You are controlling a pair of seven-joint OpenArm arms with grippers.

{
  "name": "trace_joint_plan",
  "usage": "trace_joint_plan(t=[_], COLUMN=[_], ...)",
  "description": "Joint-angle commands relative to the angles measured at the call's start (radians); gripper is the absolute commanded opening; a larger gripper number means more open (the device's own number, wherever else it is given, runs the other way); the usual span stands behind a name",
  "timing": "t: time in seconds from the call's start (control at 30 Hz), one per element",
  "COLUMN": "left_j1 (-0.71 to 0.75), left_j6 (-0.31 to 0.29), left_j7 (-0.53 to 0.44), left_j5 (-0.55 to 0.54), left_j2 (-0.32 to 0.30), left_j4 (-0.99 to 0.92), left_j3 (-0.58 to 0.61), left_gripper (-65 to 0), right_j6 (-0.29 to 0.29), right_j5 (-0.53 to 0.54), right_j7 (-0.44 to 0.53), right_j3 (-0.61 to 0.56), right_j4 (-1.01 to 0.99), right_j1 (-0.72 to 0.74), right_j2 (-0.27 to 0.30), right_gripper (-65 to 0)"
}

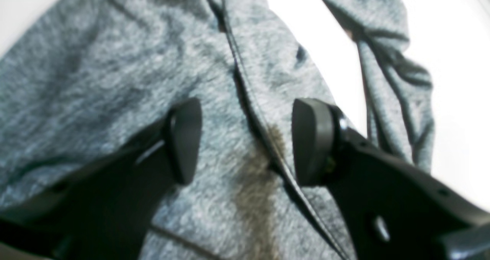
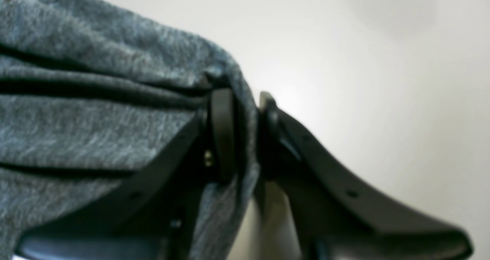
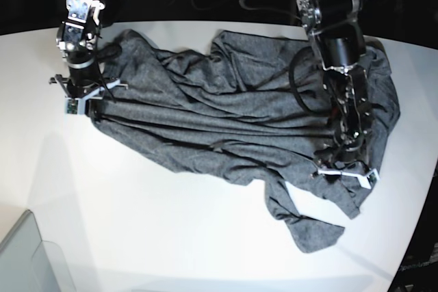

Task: Layout the t-shirt on the table in an organized manner, then fold the t-shirt properly
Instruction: 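Drag the shirt's edge with the left gripper toward the hem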

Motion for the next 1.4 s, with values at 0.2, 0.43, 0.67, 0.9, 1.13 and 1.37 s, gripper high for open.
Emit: trace_joint_plan(t=[0.2,0.43,0.67,0.9,1.13,1.37], left_j1=[-0.093,-0.113,-0.109,-0.113,-0.114,-0.122], left_j6=[-0.007,-0.007,-0.007,-0.007,-0.007,-0.007], left_j7=[-0.025,-0.025,-0.025,-0.025,-0.025,-0.023], left_j5=[-0.061,-0.061,-0.061,-0.062,-0.144,-0.285], left_j2=[-0.004,-0.003,-0.003,0.006,0.002,-0.017], left_j4=[-0.066,-0.105,-0.105,-0.105,-0.105,-0.092], left_j3=[0.003,-0.001,-0.003,-0.003,0.000,0.003], left_gripper=[-28.7,-28.7,-28.7,-31.9,-60.2,-64.9], right_j6=[-0.005,-0.005,-0.005,-0.005,-0.005,-0.005], right_j5=[0.004,0.004,0.004,0.004,0.004,0.004], right_j7=[0.019,0.019,0.019,0.019,0.019,0.019], right_j3=[0.000,0.000,0.000,0.000,0.000,0.000], right_j4=[0.017,0.015,0.014,0.014,0.014,0.014], right_j1=[0.005,0.013,0.014,0.014,0.014,0.014], right_j2=[0.007,0.007,0.007,0.007,0.007,0.007], right_gripper=[-51.9,-51.9,-51.9,-51.9,-51.9,-51.9])
